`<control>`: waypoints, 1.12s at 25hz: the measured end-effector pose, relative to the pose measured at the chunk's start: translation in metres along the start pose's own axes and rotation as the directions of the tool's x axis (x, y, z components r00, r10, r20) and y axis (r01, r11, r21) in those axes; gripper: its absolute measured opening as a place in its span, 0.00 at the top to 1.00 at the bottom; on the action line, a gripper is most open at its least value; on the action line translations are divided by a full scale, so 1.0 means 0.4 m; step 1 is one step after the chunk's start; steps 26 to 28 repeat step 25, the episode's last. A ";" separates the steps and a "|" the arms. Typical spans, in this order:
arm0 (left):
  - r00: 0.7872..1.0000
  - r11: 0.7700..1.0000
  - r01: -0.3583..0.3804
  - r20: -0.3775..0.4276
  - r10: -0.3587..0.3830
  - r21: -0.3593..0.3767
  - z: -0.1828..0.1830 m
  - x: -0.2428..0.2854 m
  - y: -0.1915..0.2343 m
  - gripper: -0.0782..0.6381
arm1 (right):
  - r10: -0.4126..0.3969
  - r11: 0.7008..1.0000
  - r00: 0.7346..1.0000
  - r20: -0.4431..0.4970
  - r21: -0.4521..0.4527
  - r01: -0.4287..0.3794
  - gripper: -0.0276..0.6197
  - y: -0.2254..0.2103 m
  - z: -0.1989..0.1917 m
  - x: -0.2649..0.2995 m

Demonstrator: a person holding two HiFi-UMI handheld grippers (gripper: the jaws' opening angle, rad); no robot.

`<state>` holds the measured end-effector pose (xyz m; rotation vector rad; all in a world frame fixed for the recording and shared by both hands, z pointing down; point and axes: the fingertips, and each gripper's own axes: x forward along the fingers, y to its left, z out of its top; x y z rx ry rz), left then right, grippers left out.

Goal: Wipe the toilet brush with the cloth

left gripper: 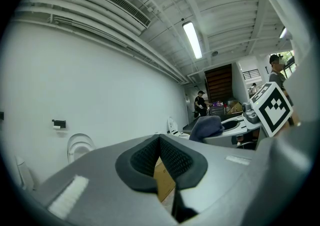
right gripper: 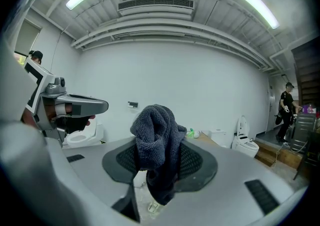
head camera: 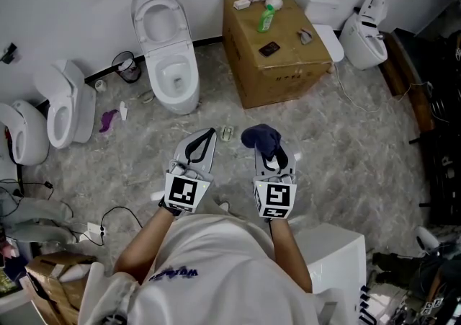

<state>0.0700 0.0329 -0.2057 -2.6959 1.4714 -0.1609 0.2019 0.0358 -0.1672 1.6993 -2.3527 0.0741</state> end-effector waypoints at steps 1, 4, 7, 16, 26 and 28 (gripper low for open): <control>1.000 1.000 0.000 0.005 0.000 -0.001 0.002 0.000 -0.002 0.89 | -0.001 1.000 1.000 -0.004 -0.001 0.001 0.70 0.000 -0.004 -0.002; 1.000 1.000 0.005 -0.002 -0.005 -0.003 -0.002 -0.002 -0.007 0.89 | -0.002 1.000 1.000 -0.011 -0.001 0.002 0.70 0.001 -0.008 -0.006; 1.000 1.000 0.004 0.009 -0.004 -0.003 0.004 -0.003 -0.013 0.89 | -0.002 1.000 1.000 -0.010 -0.002 0.002 0.70 -0.001 -0.008 -0.013; 1.000 1.000 0.019 -0.012 -0.019 0.001 -0.003 -0.005 -0.023 0.89 | 0.000 1.000 1.000 -0.019 -0.002 0.000 0.70 -0.007 -0.019 -0.024; 0.999 0.999 0.034 -0.031 -0.034 0.004 -0.003 0.000 -0.039 0.89 | -0.007 1.000 1.000 -0.020 0.015 0.007 0.70 -0.016 -0.026 -0.027; 0.999 0.999 0.034 -0.031 -0.034 0.004 -0.003 0.000 -0.039 0.89 | -0.007 1.000 1.000 -0.020 0.015 0.007 0.70 -0.016 -0.026 -0.027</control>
